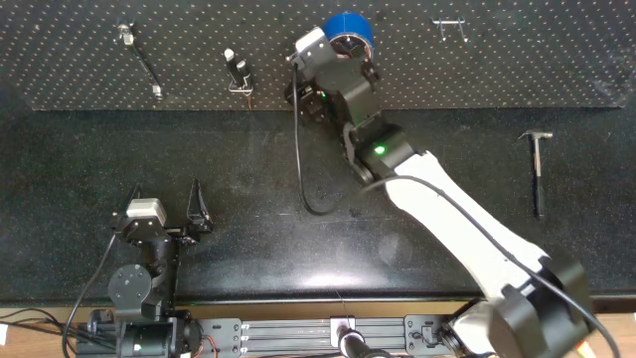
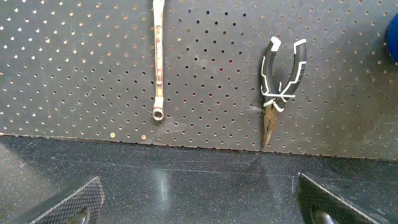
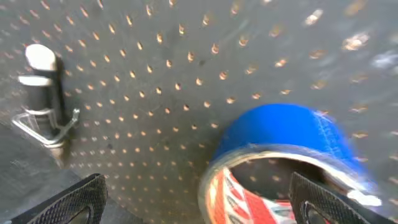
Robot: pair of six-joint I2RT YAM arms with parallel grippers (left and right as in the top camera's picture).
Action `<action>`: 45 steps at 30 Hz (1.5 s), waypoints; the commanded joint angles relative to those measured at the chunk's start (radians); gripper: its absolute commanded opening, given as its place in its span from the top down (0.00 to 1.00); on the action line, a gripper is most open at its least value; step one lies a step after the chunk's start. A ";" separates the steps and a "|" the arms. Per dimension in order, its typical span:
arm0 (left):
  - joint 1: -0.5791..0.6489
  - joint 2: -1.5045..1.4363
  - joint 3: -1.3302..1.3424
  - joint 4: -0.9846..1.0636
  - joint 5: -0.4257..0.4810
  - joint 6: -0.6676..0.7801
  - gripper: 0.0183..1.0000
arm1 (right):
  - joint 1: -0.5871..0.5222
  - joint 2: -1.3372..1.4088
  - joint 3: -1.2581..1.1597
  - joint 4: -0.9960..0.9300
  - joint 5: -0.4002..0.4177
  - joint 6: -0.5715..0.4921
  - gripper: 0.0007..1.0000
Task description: Place Tools Onto Pegboard
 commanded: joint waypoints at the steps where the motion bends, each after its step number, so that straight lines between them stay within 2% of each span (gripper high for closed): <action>1: -0.002 -0.008 -0.002 -0.006 -0.015 -0.016 0.00 | -0.048 -0.317 0.019 -0.211 -0.013 0.021 0.05; 5: -0.002 -0.008 -0.002 -0.006 -0.015 -0.016 0.00 | -0.281 -0.401 0.019 -0.575 -0.023 0.245 0.05; 7: -0.002 -0.008 -0.002 -0.006 -0.015 -0.016 0.00 | -0.437 -0.385 0.019 -0.765 -0.090 0.269 0.05; 10: -0.002 -0.008 -0.002 -0.006 -0.015 -0.016 0.00 | -0.670 -0.320 0.019 -0.879 -0.185 0.279 0.05; 12: -0.002 -0.008 -0.002 -0.006 -0.015 -0.016 0.00 | -0.804 -0.283 0.019 -0.915 -0.217 0.278 0.05; 18: -0.002 -0.008 -0.002 -0.006 -0.015 -0.016 0.00 | -1.023 -0.180 0.010 -0.996 -0.222 0.205 0.05; 19: -0.002 -0.008 -0.002 -0.006 -0.015 -0.016 0.00 | -1.057 -0.153 0.004 -0.995 -0.222 0.163 0.05; 21: -0.002 -0.008 -0.002 -0.006 -0.015 -0.016 0.00 | -1.093 -0.110 0.003 -0.993 -0.219 0.102 0.05; 25: -0.002 -0.008 -0.002 -0.006 -0.015 -0.016 0.00 | -1.153 -0.012 0.003 -0.995 -0.219 -0.135 0.04; 27: -0.002 -0.008 -0.002 -0.006 -0.015 -0.016 0.00 | -1.157 0.019 0.003 -0.996 -0.211 -0.216 0.04; 32: -0.002 -0.008 -0.002 -0.006 -0.015 -0.016 0.00 | -1.219 0.161 0.001 -0.958 -0.216 -0.226 0.04; 33: -0.002 -0.008 -0.002 -0.006 -0.015 -0.016 0.00 | -1.225 0.203 0.001 -0.961 -0.215 -0.263 0.04; 39: -0.002 -0.008 -0.002 -0.006 -0.015 -0.016 0.00 | -1.228 0.231 0.001 -0.900 -0.216 -0.301 0.04; 42: -0.002 -0.008 -0.002 -0.006 -0.015 -0.016 0.00 | -1.227 0.231 0.001 -0.901 -0.216 -0.406 0.04; 45: -0.002 -0.008 -0.002 -0.006 -0.015 -0.016 0.00 | -1.227 0.231 0.001 -0.878 -0.251 -0.433 0.04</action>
